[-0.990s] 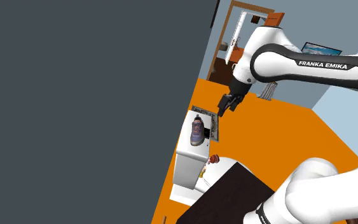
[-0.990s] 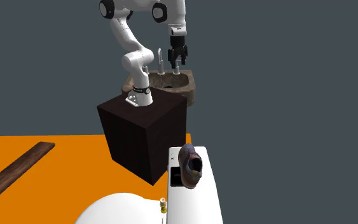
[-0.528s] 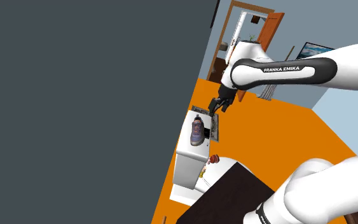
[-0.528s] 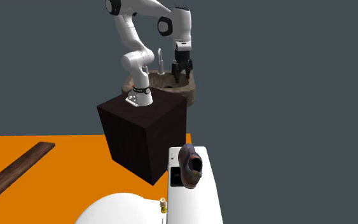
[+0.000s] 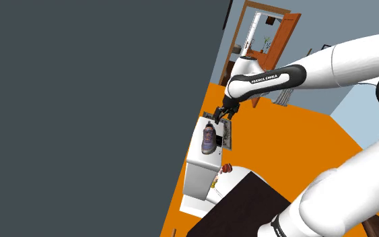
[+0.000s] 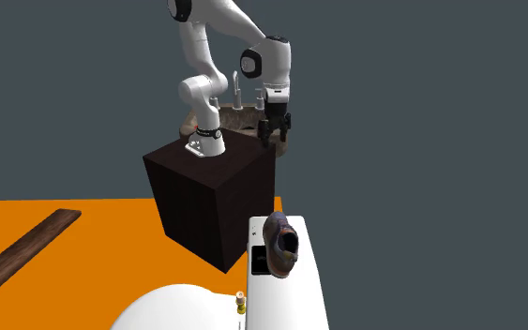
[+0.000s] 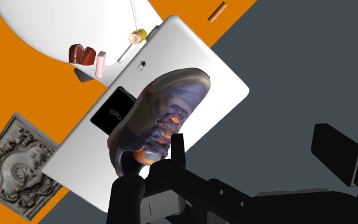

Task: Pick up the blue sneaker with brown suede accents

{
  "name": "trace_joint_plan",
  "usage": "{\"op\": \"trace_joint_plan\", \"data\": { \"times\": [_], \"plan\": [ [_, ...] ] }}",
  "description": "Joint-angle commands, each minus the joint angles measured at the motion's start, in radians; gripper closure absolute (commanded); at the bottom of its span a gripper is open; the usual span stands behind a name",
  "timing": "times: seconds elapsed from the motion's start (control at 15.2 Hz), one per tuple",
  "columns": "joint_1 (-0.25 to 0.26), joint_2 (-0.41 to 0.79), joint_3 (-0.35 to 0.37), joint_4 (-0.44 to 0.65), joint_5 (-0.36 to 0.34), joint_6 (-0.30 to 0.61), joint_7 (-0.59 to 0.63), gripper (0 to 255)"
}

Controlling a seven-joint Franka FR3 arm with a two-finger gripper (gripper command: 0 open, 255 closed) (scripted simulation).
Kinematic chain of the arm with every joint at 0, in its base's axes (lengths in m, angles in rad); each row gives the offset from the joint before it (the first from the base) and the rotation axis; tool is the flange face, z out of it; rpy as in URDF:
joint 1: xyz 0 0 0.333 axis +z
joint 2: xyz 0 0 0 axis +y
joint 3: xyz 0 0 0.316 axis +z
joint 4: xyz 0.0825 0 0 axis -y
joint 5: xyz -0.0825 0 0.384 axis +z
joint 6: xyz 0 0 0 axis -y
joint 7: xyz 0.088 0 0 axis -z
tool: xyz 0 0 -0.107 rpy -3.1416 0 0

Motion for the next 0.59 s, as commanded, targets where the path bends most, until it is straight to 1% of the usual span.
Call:
{"op": "trace_joint_plan", "data": {
  "times": [0.0, 0.26, 0.53],
  "plan": [
    [-0.009, 0.076, -0.01, 0.034, -0.003, 0.045, 0.002, 0],
    [-0.028, 0.225, -0.03, 0.122, 0.003, 0.112, -0.001, 0],
    [-0.051, 0.373, -0.045, 0.227, 0.017, 0.16, -0.007, 0]
  ]
}}
